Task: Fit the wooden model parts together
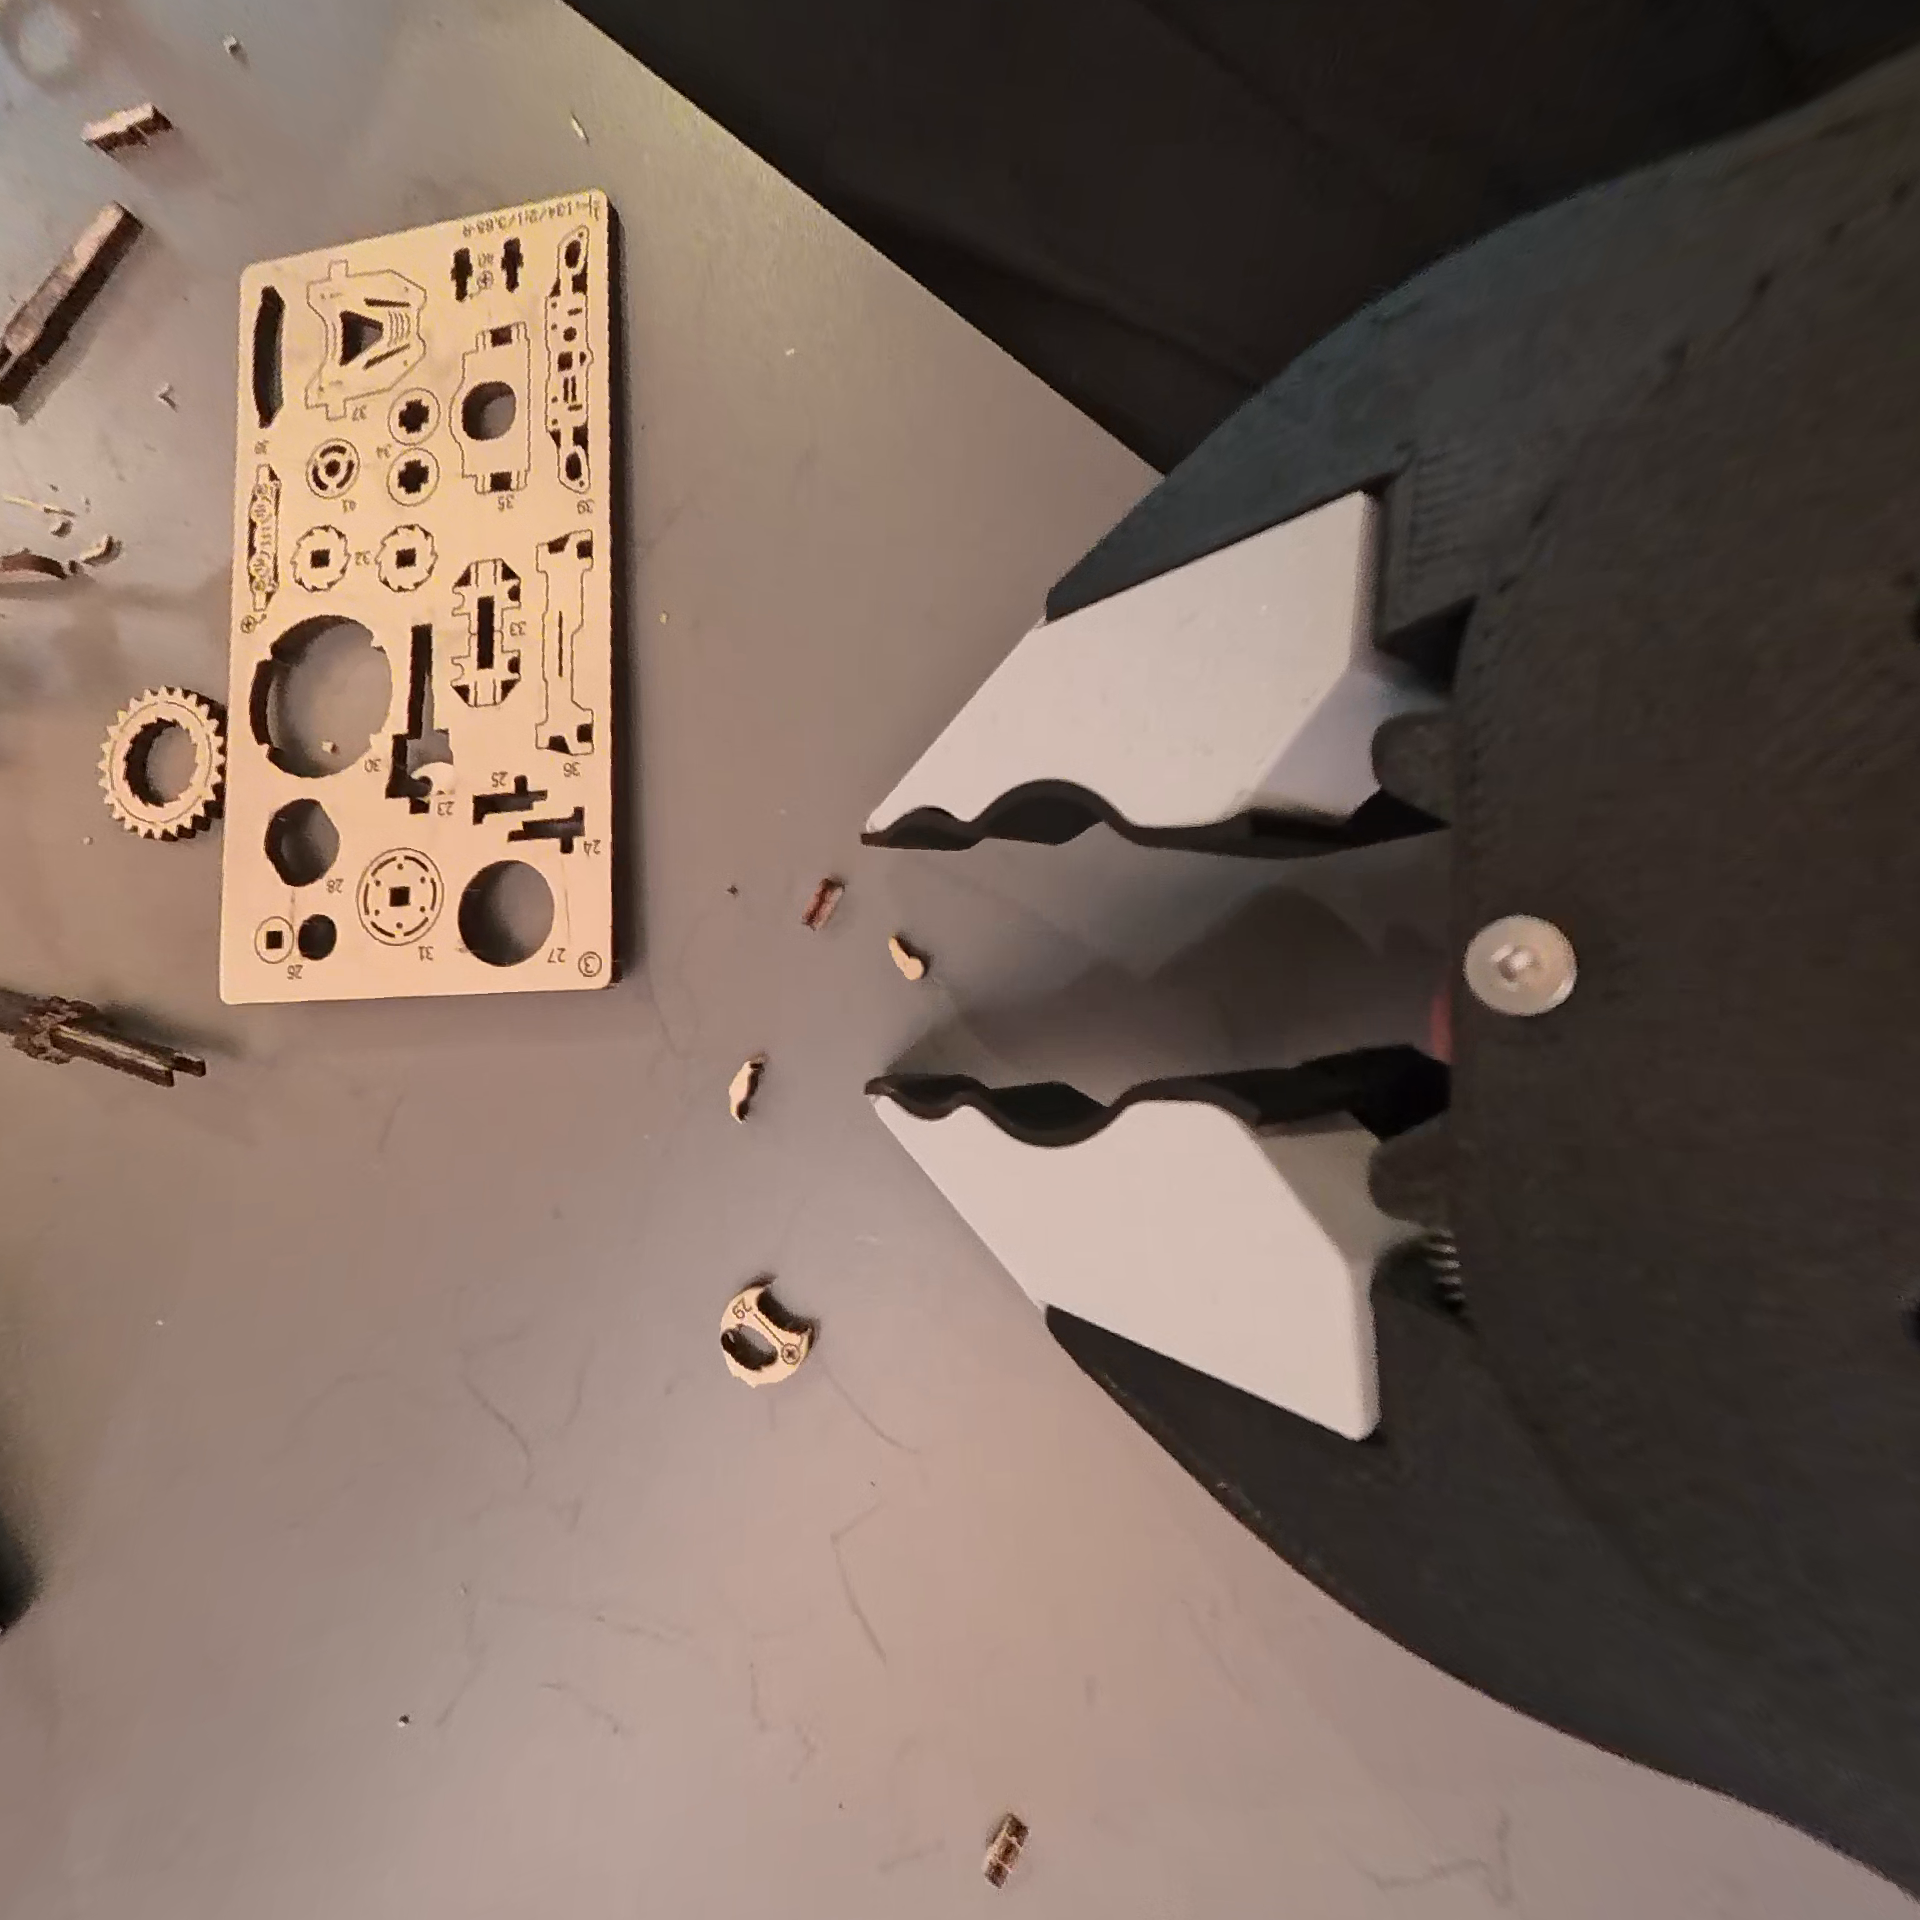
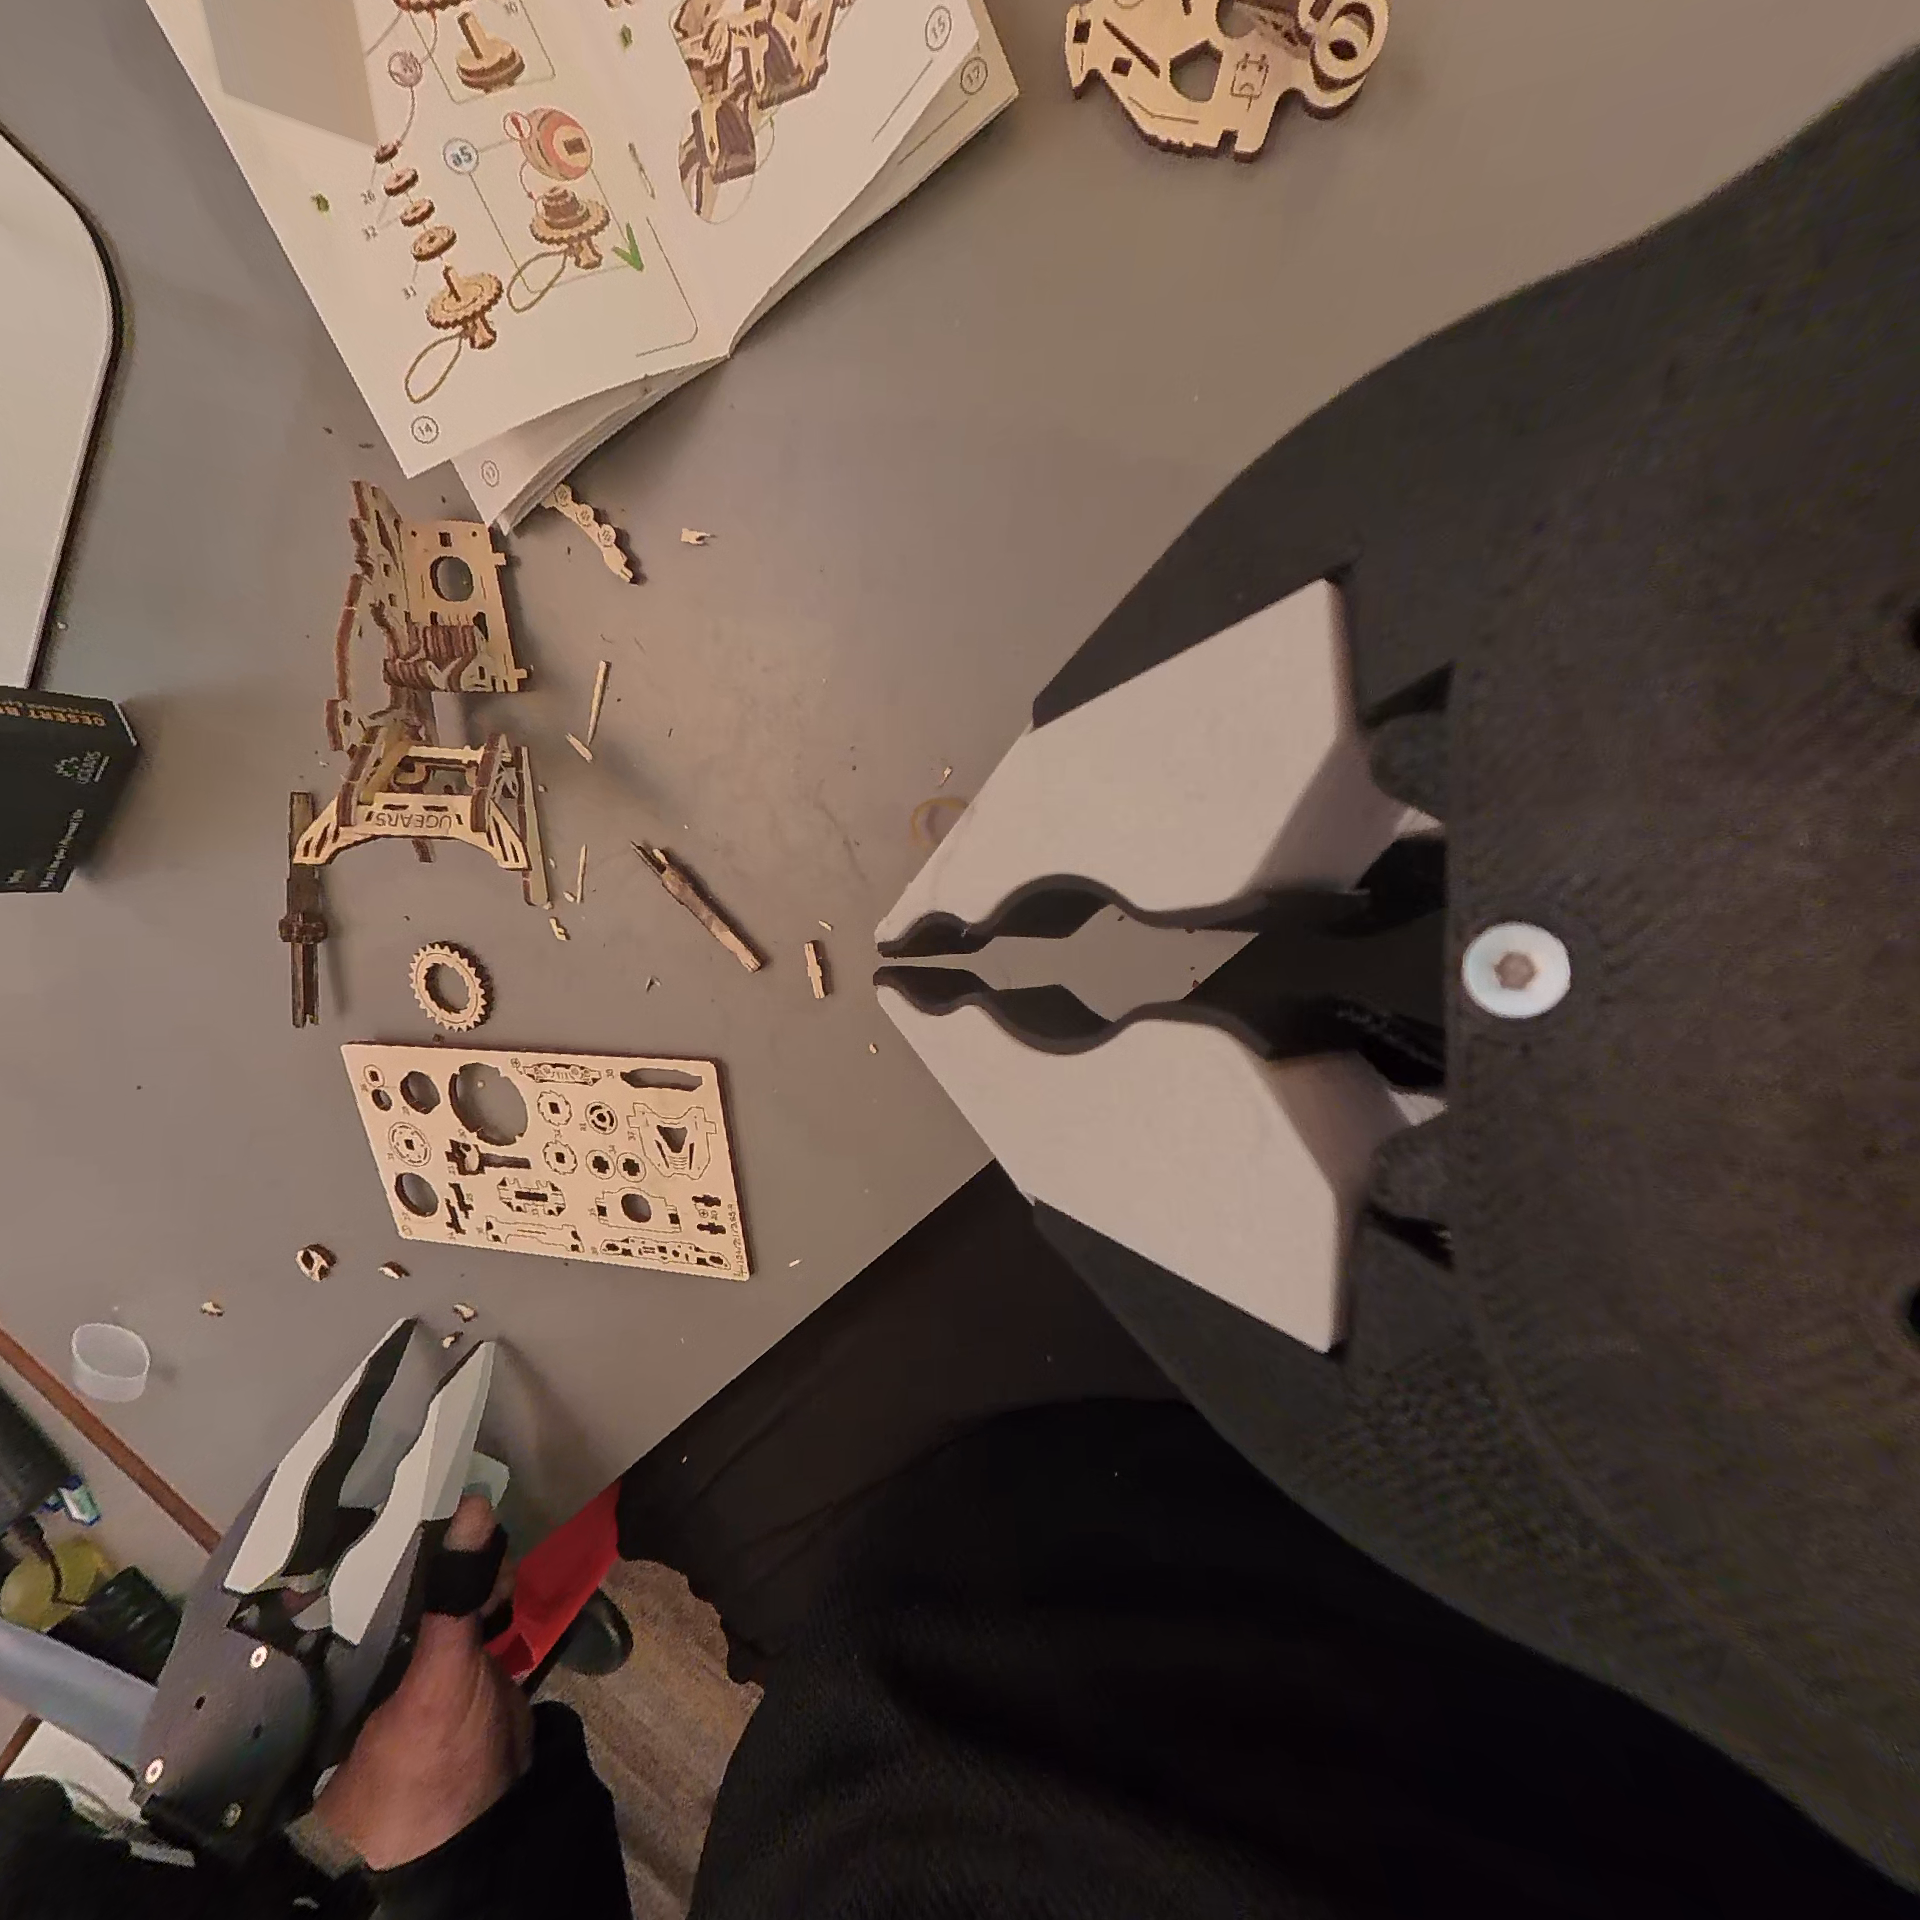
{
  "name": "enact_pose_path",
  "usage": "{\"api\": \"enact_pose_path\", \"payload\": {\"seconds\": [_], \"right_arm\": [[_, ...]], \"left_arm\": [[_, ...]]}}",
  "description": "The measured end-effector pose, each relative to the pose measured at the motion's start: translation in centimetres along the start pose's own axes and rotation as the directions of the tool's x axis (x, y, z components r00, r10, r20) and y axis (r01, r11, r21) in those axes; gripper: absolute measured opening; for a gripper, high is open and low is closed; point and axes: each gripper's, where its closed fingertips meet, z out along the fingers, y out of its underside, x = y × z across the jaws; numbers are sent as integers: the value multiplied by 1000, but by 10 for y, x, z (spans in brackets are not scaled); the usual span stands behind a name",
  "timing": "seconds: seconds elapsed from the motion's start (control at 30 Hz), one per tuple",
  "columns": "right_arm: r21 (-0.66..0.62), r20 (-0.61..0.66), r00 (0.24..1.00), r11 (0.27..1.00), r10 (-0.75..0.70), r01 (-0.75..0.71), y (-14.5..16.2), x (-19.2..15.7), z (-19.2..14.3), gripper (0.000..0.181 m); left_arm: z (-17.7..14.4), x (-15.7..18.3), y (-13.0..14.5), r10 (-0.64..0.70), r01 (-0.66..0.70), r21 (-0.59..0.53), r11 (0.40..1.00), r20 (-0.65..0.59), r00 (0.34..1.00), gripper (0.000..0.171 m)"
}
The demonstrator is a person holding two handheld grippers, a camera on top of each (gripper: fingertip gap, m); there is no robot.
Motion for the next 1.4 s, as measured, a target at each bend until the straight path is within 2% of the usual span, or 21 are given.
{"api": "enact_pose_path", "payload": {"seconds": [0.13, 0.2, 0.33, 0.47, 0.9, 1.13, 1.4], "right_arm": [[2, 1, 1000, 1000, 1, -1, 0, 0, -1, 0], [4, 3, 1000, 1000, 2, -2, 0, 1, -1, 0], [5, 8, 1000, 1000, 5, -5, 0, 0, 0, 0], [6, 8, 1000, 1000, 5, -5, 0, 0, -1, 0], [10, 17, 1000, 1000, 12, -12, 1, 1, -1, 0], [9, 19, 1000, 1000, 17, -17, 2, 2, -1, 0], [10, 26, 999, 1000, 19, -19, 1, 1, 0, 0]], "left_arm": [[-5, -6, 3, 1, -1, -7, 1000, 22, 1000, 43], [-9, -7, -7, 12, -13, 44, 999, 21, 1000, 42], [-13, 20, -24, 194, -189, 106, 976, -35, 980, 34], [-5, 36, -12, 327, -326, 32, 945, -36, 944, 31], [5, 38, -6, 287, -286, 26, 958, -37, 957, 40], [3, 32, -2, 216, -216, 13, 976, -43, 975, 41], [5, 38, -8, 266, -266, 3, 964, -46, 963, 45]]}}
